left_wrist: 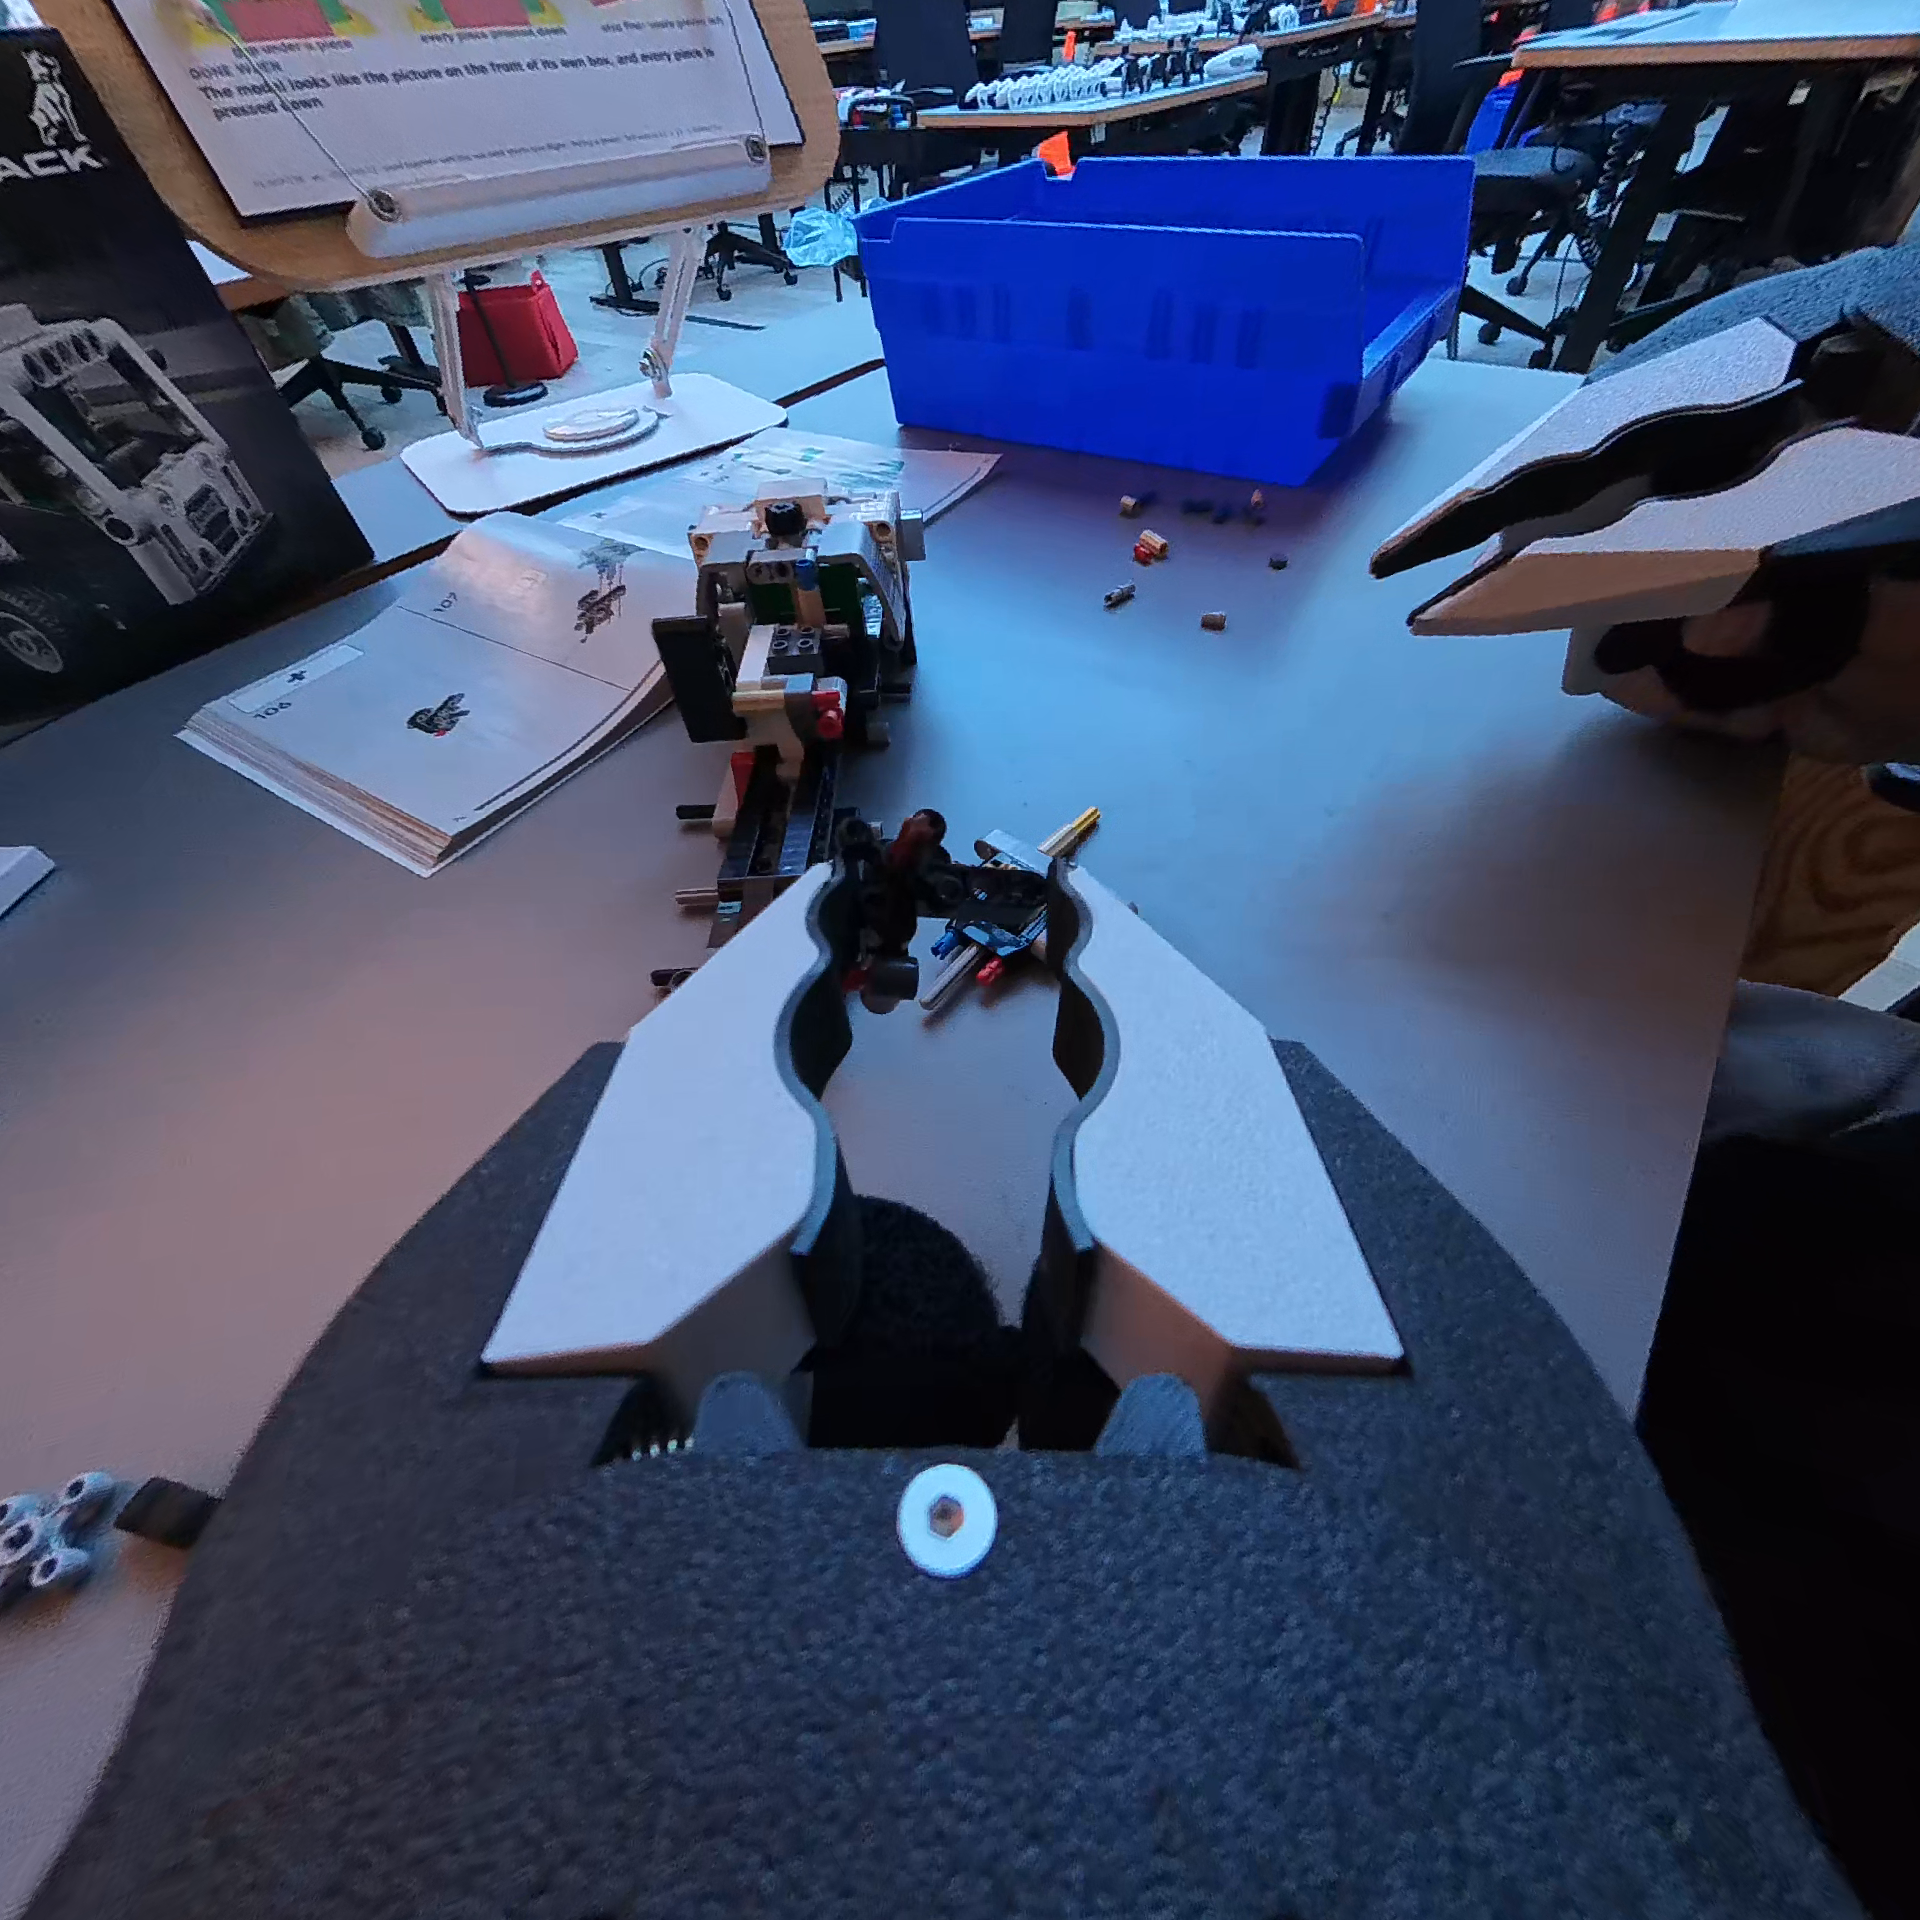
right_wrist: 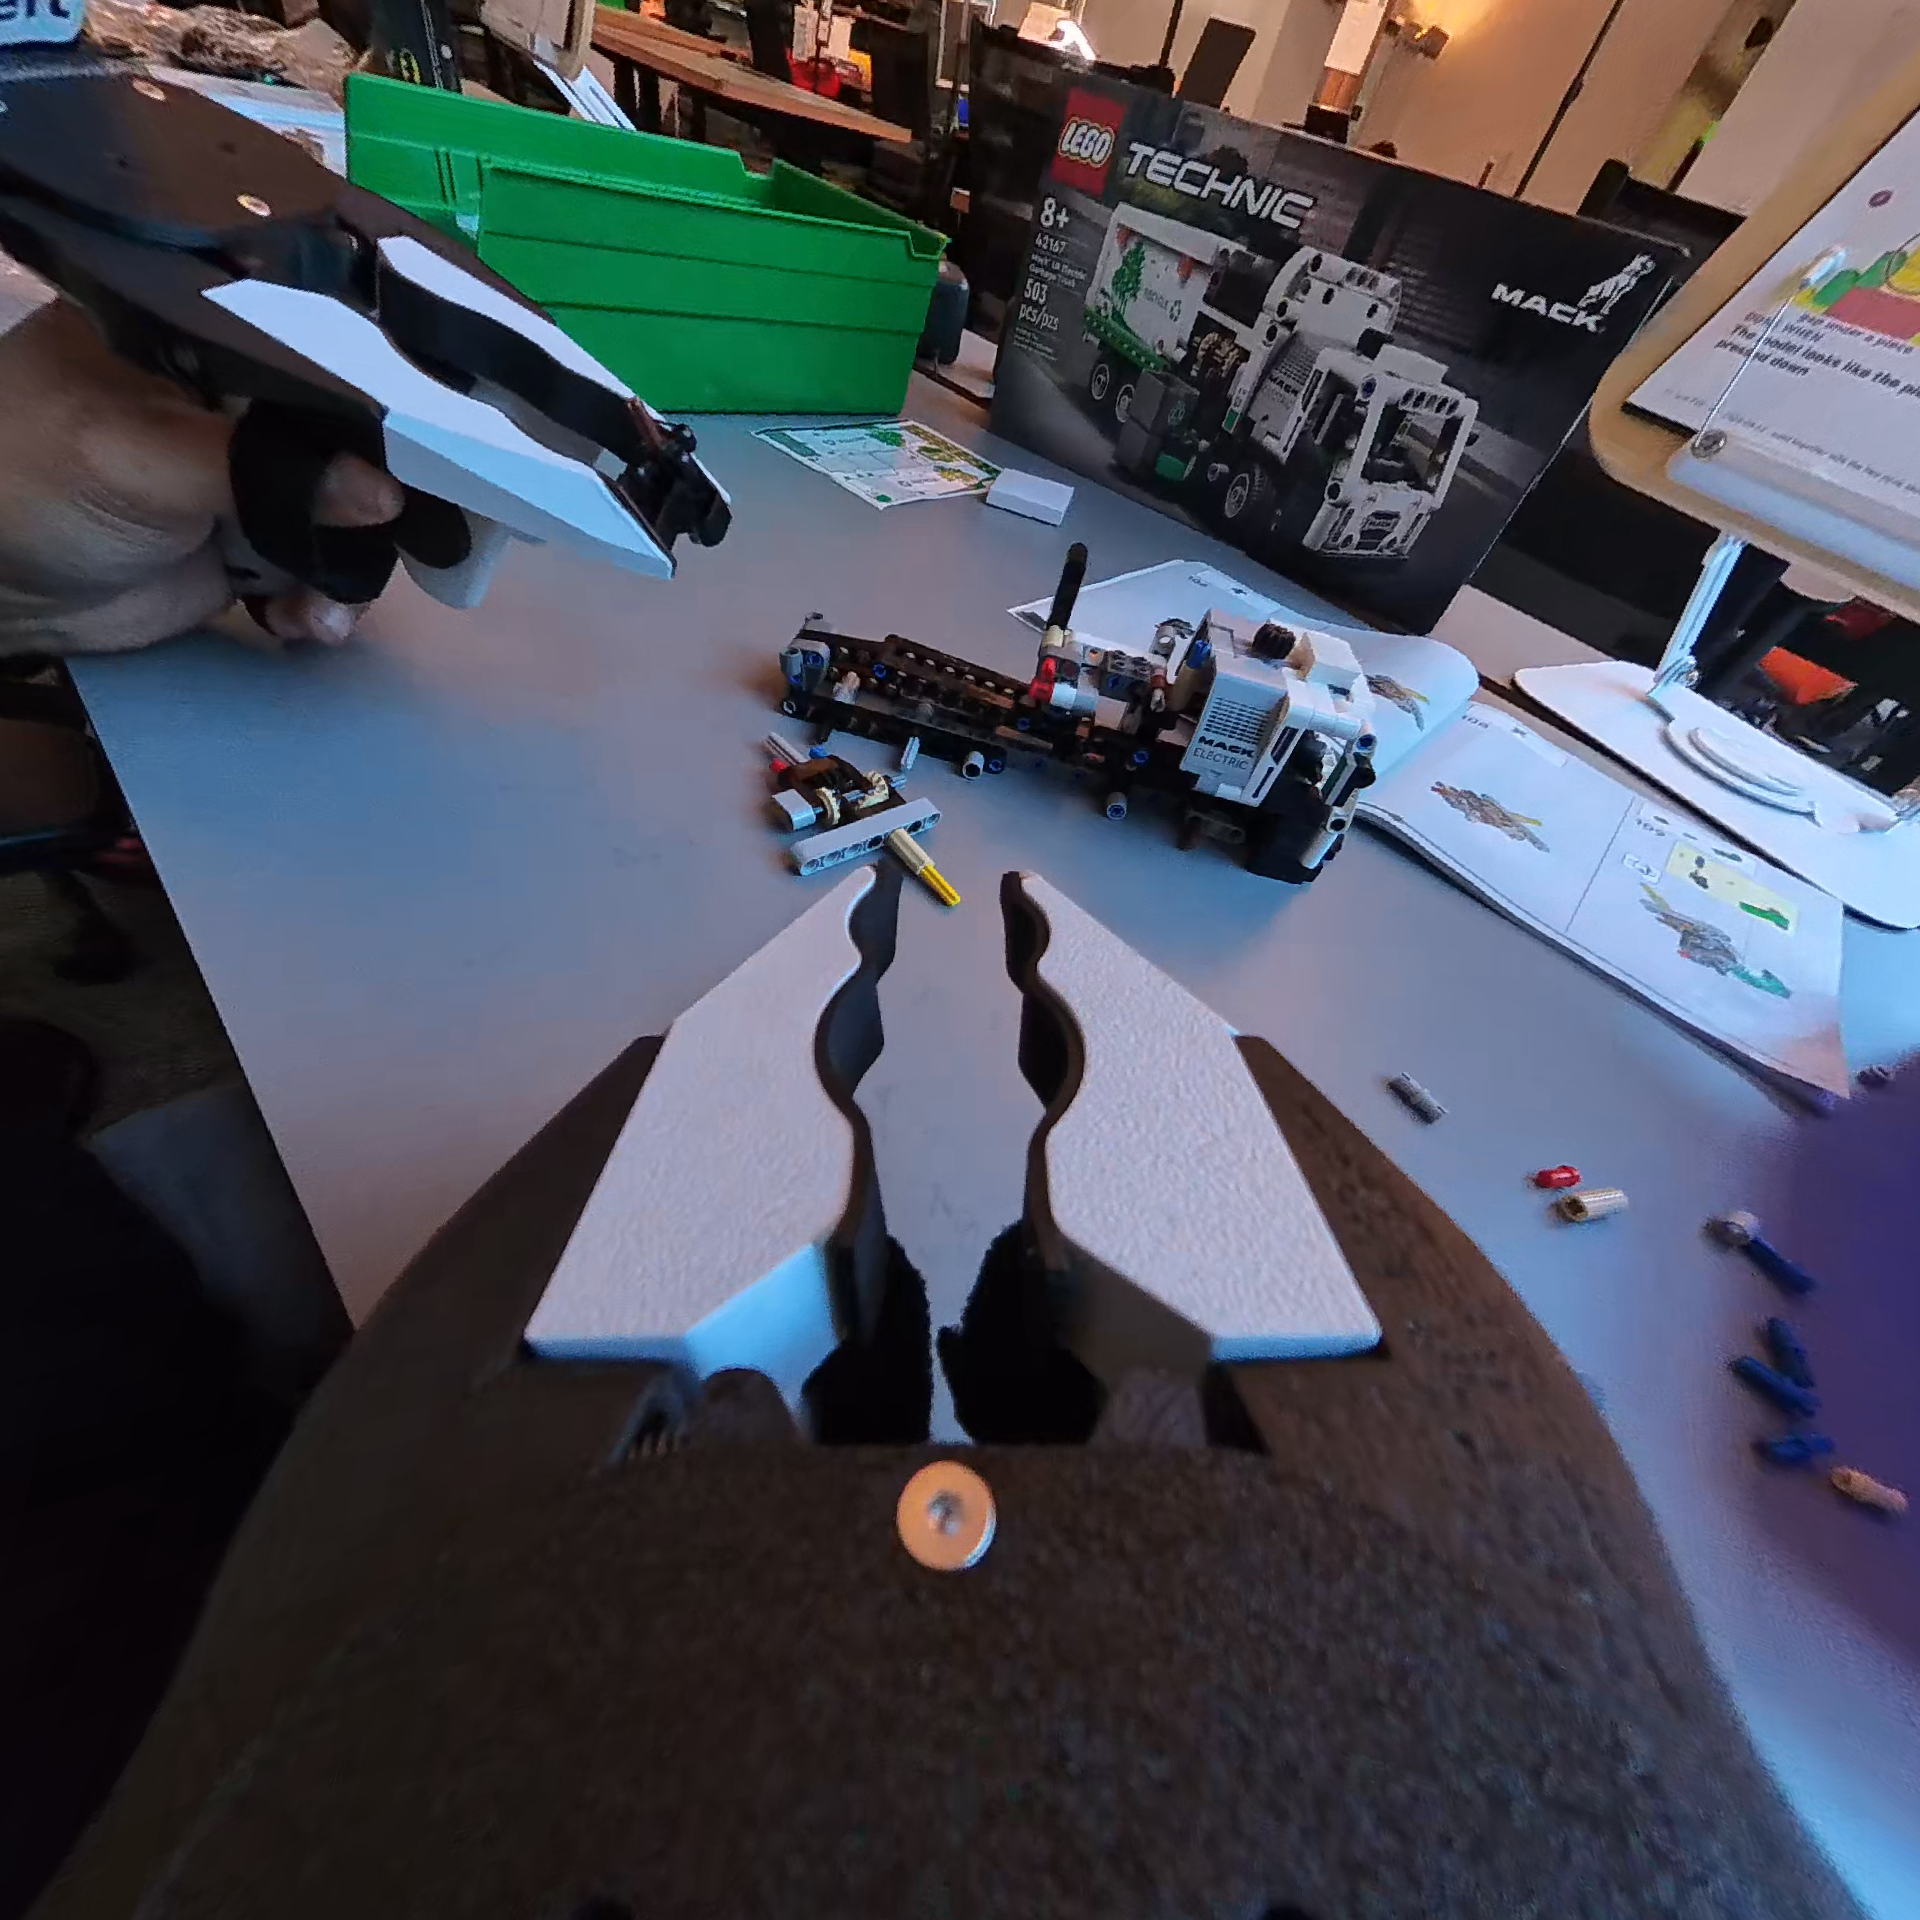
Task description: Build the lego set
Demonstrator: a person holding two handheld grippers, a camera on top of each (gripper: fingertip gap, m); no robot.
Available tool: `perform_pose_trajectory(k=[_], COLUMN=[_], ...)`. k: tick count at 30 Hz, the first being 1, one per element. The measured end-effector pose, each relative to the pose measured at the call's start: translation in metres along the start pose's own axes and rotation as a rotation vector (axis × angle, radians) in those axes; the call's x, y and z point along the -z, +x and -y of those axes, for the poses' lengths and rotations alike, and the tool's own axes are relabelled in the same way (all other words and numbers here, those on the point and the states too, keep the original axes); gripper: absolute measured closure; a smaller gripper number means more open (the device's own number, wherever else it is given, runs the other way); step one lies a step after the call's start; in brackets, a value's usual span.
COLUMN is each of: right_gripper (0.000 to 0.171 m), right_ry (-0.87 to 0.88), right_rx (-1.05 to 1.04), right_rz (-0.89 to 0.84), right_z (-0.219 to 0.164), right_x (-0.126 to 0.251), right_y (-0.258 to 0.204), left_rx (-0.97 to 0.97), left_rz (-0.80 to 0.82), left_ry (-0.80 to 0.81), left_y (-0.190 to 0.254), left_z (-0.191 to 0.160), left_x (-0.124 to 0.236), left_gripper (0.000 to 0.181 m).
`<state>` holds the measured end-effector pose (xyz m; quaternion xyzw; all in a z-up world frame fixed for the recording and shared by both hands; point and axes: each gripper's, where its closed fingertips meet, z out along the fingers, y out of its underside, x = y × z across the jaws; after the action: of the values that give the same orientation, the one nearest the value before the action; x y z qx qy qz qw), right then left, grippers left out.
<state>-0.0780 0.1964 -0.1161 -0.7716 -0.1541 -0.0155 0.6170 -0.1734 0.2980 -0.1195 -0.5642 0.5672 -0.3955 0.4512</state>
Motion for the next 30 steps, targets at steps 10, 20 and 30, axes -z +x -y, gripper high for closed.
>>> perform_pose_trajectory(k=[10, 20, 30], right_gripper=[0.153, 0.153, 0.153], right_ry=[-0.031, -0.009, -0.067], right_rx=[0.039, 0.009, 0.028], right_rz=[-0.024, -0.019, -0.061], right_z=[-0.004, -0.001, -0.012], right_x=[-0.003, -0.001, 0.002], right_y=[-0.001, 0.002, 0.013], left_rx=[-0.001, -0.009, 0.045], left_rz=[0.006, 0.006, 0.008], left_ry=[-0.028, -0.044, -0.026], left_y=[-0.001, 0.000, -0.006], left_z=[-0.003, -0.005, -0.003], left_x=[-0.003, -0.005, -0.003], left_gripper=[0.148, 0.148, 0.148])
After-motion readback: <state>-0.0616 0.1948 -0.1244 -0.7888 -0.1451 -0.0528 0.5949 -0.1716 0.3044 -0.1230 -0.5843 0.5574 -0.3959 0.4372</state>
